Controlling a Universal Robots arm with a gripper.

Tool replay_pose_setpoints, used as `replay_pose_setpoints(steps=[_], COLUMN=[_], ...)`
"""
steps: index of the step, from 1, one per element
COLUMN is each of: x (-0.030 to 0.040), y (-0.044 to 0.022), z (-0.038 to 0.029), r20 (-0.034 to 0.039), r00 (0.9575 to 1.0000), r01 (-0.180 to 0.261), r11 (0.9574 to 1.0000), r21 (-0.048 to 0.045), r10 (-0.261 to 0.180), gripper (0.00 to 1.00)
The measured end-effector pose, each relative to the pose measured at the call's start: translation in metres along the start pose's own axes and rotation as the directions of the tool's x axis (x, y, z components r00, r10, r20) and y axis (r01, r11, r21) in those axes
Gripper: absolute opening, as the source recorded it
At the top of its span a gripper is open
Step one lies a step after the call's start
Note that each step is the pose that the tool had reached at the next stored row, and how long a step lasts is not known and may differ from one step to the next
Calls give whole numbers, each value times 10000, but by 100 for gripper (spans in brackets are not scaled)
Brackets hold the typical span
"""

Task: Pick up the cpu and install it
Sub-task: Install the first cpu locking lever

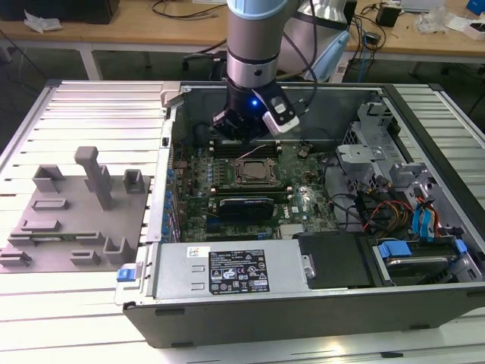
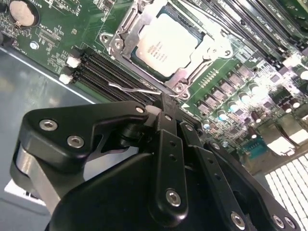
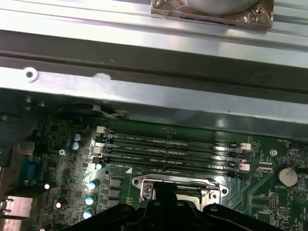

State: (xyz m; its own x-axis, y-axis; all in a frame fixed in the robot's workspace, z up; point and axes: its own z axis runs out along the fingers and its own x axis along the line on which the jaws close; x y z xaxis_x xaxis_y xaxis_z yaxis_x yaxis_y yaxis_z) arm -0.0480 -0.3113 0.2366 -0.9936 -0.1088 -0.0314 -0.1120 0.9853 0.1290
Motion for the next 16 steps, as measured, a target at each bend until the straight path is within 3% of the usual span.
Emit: replay_pose_setpoints(steps=[8, 16], x=[-48, -63], y=[-23, -34], z=[121, 186], r20=[91, 179], r00=[9989, 9979], r01=[-470, -621], r11=[9989, 9981], r21=[16, 22], r10=[470, 621], gripper=[11, 11])
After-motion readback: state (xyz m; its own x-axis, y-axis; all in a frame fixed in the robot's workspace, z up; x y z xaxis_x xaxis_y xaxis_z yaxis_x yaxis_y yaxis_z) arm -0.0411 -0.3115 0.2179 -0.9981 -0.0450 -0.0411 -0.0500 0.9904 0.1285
